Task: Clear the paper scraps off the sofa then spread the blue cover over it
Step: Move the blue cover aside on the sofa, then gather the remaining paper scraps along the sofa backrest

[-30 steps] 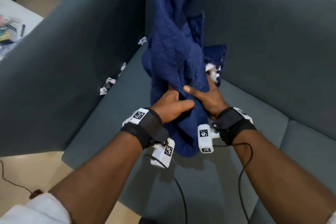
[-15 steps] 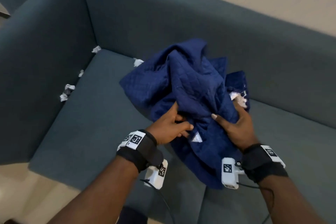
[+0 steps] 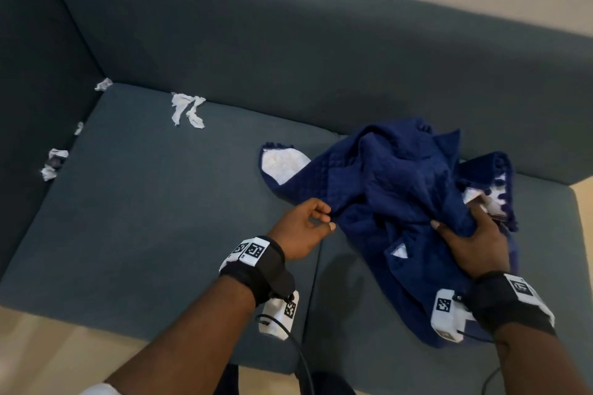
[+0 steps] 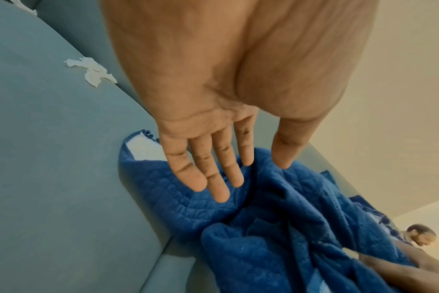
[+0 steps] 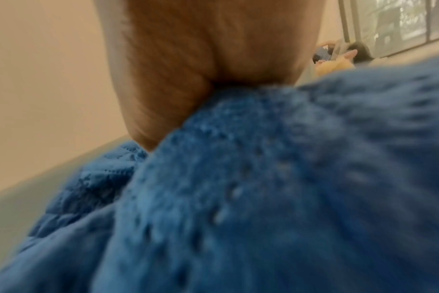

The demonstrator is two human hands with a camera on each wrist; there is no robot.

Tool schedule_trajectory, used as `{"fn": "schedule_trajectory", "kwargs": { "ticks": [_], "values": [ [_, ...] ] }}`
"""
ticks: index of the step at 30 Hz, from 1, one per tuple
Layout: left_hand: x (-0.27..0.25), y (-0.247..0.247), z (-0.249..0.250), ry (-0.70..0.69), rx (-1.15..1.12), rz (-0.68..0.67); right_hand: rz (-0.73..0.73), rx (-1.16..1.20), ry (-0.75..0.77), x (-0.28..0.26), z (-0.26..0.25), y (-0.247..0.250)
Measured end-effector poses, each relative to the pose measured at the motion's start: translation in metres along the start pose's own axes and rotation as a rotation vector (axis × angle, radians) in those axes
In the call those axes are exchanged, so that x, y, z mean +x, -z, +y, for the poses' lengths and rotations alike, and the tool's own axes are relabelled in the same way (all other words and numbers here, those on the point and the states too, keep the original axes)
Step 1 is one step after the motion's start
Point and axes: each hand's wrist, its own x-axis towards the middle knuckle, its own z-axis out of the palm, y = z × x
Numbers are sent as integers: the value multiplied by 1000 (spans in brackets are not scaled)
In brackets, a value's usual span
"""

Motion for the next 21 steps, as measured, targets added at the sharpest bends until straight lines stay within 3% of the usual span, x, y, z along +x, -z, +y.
{"fn": "schedule_trajectory", "kwargs": {
  "ticks": [4,8,11,13,15,18,21],
  "values": [
    [17,-29,-3,21,36,-13,-122,-38,-78,12,29,-16],
    [31,-51,-7,23,92,-48,-366,-122,-123,18,38,-35],
    [40,-54,-10,7,85,-74,-233,-363,-175,21,28,-43],
    [46,-48,-14,8,59,-61,-52,-443,-103,22,5,-46],
    [51,-34,-22,14,40,-54,42,-327,16,24,-26,-54],
    [60,-3,-36,36,17,-41,-15,-43,190,34,-62,-91],
    [71,50,-53,45,5,-3,-145,41,313,40,-113,-148]
  ]
}}
